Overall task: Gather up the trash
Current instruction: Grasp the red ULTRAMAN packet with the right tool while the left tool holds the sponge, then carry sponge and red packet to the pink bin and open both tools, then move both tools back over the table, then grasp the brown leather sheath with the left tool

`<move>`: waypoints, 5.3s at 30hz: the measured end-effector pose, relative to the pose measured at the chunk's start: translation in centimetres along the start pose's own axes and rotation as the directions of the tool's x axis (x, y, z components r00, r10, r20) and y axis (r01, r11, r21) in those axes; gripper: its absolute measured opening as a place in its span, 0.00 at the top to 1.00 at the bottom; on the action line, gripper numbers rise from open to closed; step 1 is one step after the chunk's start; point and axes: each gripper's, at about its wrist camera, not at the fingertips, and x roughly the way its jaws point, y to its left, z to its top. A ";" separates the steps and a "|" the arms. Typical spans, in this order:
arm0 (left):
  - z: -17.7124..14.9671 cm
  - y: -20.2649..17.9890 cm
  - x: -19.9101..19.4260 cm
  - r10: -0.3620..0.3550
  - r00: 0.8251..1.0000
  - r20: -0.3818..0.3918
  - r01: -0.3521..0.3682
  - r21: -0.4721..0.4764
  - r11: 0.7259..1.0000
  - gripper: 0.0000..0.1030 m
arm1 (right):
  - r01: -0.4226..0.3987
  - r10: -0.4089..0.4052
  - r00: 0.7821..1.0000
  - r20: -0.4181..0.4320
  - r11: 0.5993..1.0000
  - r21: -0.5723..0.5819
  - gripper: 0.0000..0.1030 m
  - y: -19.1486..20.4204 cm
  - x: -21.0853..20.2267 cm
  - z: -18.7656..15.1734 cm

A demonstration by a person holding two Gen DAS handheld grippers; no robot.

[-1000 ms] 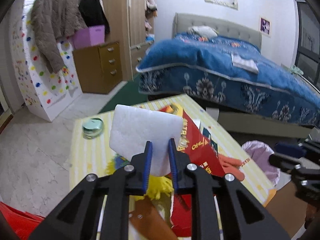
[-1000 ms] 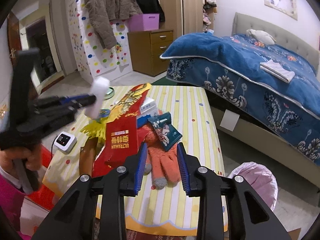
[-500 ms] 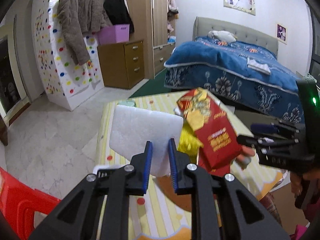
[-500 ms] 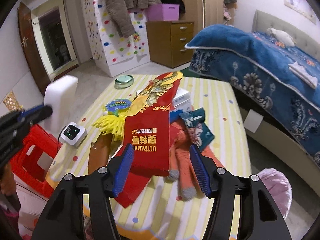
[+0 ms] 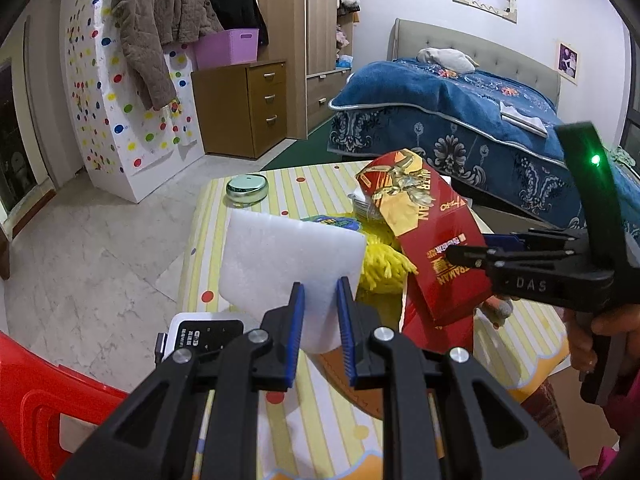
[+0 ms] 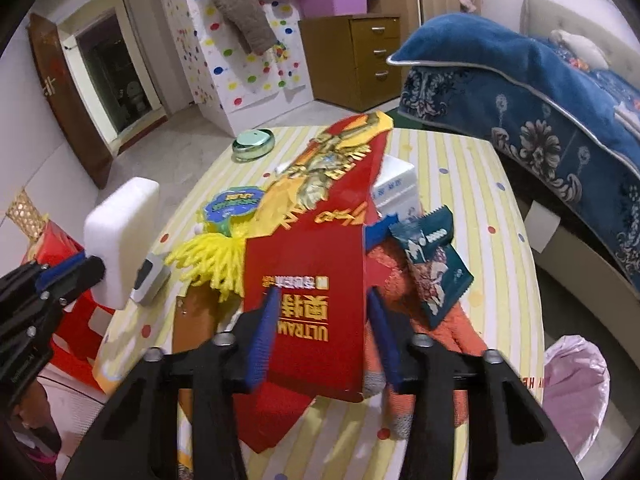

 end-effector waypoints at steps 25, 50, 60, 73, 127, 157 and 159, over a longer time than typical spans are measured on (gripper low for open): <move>1.1 -6.7 -5.2 -0.205 0.973 0.105 0.195 0.096 0.976 0.85 | 0.145 -0.133 0.966 0.223 0.989 -0.039 1.00 0.8 -14.1 -4.5; -0.3 -29.9 3.3 -0.505 0.858 -0.092 0.499 0.383 0.777 0.85 | 0.395 -0.432 0.899 0.066 0.868 0.300 1.00 -17.6 -16.4 -16.3; 0.5 -36.6 8.3 -0.561 0.805 -0.193 0.588 0.392 0.708 0.84 | 0.393 -0.430 0.903 0.011 0.834 0.387 1.00 -24.5 -14.5 -18.0; 0.6 -37.4 10.9 -0.561 0.788 -0.253 0.615 0.317 0.722 0.67 | 0.407 -0.462 0.886 -0.034 0.744 0.530 0.85 -28.6 -15.1 -20.9; -5.8 1.5 0.6 0.111 0.991 -0.069 -0.114 -0.043 0.993 0.36 | 0.144 -0.144 0.990 -0.006 0.989 -0.022 0.32 3.0 -1.8 -6.2; -5.4 0.8 3.2 0.009 0.994 -0.107 -0.015 -0.057 0.998 0.35 | 0.364 -0.366 0.929 -0.052 0.930 -0.046 0.15 4.0 1.2 -5.5; -5.2 0.1 3.4 0.003 0.994 -0.110 -0.009 -0.054 0.999 0.35 | 0.342 -0.343 0.938 -0.047 0.939 -0.023 0.15 3.3 0.3 -5.8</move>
